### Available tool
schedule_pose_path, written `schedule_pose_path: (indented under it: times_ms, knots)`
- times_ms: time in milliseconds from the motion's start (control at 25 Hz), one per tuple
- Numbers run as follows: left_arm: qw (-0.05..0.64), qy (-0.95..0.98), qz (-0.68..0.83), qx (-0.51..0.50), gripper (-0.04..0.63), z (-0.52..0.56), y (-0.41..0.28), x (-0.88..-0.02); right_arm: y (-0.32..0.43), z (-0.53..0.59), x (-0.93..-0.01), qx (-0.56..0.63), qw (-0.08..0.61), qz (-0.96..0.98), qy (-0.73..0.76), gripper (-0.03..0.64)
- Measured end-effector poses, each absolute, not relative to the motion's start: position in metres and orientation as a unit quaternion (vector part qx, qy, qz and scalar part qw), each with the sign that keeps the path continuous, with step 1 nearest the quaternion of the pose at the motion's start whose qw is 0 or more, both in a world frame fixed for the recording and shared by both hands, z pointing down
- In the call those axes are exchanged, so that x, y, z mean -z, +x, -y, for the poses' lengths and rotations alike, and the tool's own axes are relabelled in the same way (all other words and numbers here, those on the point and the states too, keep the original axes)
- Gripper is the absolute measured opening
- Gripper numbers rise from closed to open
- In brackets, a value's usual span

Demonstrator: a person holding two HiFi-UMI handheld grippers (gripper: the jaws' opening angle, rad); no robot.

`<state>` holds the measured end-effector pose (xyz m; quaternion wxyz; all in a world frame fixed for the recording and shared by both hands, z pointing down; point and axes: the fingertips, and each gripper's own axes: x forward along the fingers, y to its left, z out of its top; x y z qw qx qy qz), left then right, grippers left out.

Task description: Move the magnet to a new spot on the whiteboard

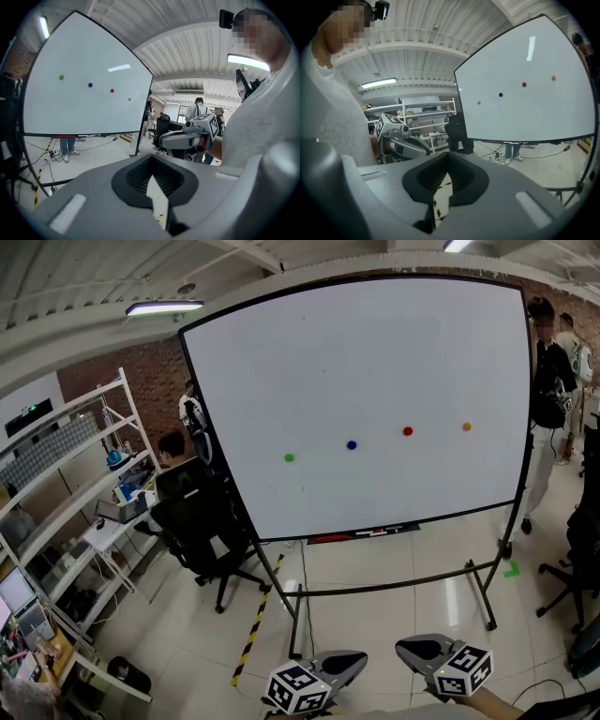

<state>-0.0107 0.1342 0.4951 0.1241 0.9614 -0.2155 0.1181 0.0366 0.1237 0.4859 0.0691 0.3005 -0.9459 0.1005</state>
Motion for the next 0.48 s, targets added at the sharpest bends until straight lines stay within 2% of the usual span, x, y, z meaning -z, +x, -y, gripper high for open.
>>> schedule_pose_path:
  times_ms: [480]
  knots:
    - [0.108, 0.965, 0.210, -0.117, -0.017, -0.130, -0.047, -0.475, -0.004, -0.130, -0.479, -0.121, 0.066, 0.946, 0.294, 0.003]
